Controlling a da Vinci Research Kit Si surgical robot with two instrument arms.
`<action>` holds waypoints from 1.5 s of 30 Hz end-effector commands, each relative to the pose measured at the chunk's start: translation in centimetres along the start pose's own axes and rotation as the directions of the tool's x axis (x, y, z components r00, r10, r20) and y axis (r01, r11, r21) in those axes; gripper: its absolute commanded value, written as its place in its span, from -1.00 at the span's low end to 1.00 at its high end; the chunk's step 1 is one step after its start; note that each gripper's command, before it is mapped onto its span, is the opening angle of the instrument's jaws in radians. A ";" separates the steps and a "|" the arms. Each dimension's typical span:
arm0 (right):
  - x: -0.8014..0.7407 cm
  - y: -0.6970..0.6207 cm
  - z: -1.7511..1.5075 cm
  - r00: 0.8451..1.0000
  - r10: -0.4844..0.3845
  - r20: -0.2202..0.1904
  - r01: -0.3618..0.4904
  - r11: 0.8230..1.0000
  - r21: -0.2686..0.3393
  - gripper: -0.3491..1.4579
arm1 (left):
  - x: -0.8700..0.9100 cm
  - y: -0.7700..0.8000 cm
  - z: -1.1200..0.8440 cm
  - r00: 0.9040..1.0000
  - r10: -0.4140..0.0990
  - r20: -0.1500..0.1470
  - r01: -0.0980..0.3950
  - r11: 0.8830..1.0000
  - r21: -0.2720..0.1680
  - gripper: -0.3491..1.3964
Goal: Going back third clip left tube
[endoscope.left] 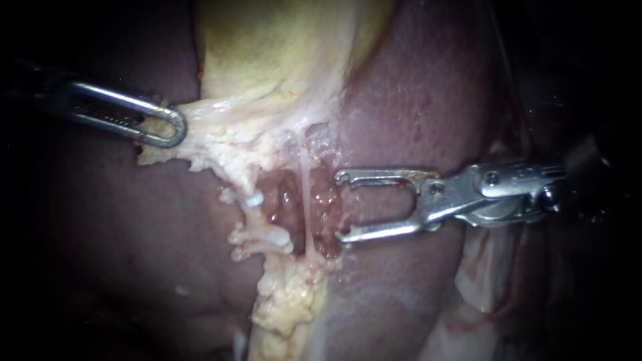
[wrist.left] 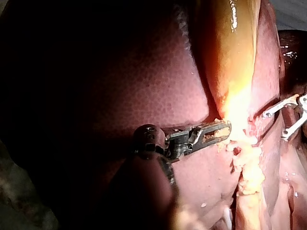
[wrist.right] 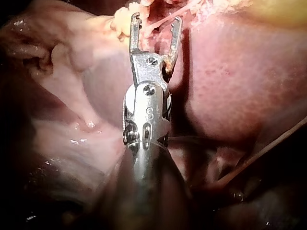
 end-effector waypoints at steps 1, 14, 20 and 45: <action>0.02 -0.01 -0.03 1.000 -0.003 0.000 0.003 1.000 0.002 -0.06 | 0.00 0.00 0.00 1.000 0.000 0.000 0.000 1.000 0.000 -1.00; 0.05 -0.04 -0.28 1.000 -0.012 -0.001 0.012 1.000 0.015 -0.06 | 0.00 0.01 0.00 1.000 0.000 0.000 0.000 1.000 0.000 -1.00; 0.04 -0.04 -0.32 1.000 -0.013 -0.001 0.013 1.000 0.016 -0.06 | 0.02 -0.01 0.04 1.000 0.000 -0.001 0.000 1.000 0.001 -1.00; 0.04 -0.06 -0.35 1.000 -0.013 -0.001 0.013 1.000 0.018 -0.06 | -0.06 -0.20 0.56 1.000 0.013 -0.001 -0.013 1.000 0.007 -1.00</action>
